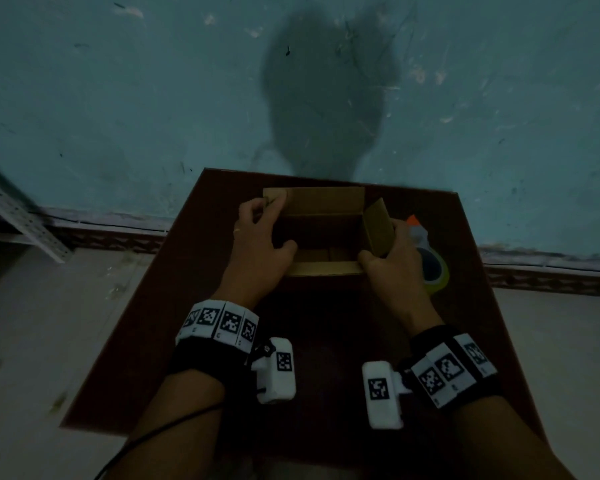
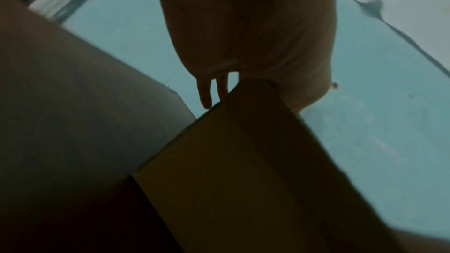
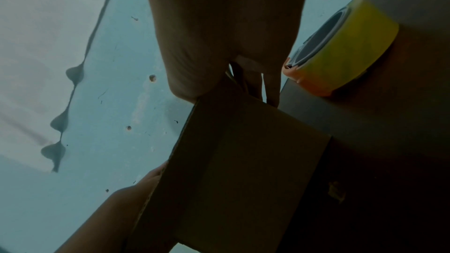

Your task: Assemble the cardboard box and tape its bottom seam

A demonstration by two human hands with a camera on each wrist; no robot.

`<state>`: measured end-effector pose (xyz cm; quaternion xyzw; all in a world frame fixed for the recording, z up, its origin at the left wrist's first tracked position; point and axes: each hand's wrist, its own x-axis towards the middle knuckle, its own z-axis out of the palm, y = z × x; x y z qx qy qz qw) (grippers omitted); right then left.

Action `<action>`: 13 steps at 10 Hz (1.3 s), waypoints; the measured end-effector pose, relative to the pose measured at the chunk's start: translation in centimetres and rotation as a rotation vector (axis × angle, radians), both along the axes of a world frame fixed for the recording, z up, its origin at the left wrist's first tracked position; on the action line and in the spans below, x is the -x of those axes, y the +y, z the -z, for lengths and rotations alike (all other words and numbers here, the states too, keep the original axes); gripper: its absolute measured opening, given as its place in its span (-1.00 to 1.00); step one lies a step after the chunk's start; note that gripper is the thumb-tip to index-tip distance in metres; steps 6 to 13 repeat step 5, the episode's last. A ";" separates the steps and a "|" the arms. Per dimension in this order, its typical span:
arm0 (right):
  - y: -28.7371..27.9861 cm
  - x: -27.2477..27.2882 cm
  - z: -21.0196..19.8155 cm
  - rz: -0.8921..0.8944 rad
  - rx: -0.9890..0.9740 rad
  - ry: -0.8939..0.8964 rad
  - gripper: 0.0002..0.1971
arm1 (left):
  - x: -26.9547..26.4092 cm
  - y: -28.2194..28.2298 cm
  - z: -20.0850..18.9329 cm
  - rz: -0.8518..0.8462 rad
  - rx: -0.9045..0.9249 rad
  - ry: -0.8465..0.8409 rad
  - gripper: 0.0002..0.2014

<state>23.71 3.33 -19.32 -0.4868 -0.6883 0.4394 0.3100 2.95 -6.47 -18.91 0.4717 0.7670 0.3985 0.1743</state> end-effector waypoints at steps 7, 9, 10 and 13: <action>-0.8 -0.6 -4.6 0.151 0.056 0.205 -0.22 | -0.6 -1.6 -4.2 -0.198 -0.197 -0.374 -0.42; -0.8 -0.6 -4.6 0.151 0.056 0.205 -0.22 | -0.6 -1.6 -4.2 -0.198 -0.197 -0.374 -0.42; -0.8 -0.6 -4.6 0.151 0.056 0.205 -0.22 | -0.6 -1.6 -4.2 -0.198 -0.197 -0.374 -0.42; -0.8 -0.6 -4.6 0.151 0.056 0.205 -0.22 | -0.6 -1.6 -4.2 -0.198 -0.197 -0.374 -0.42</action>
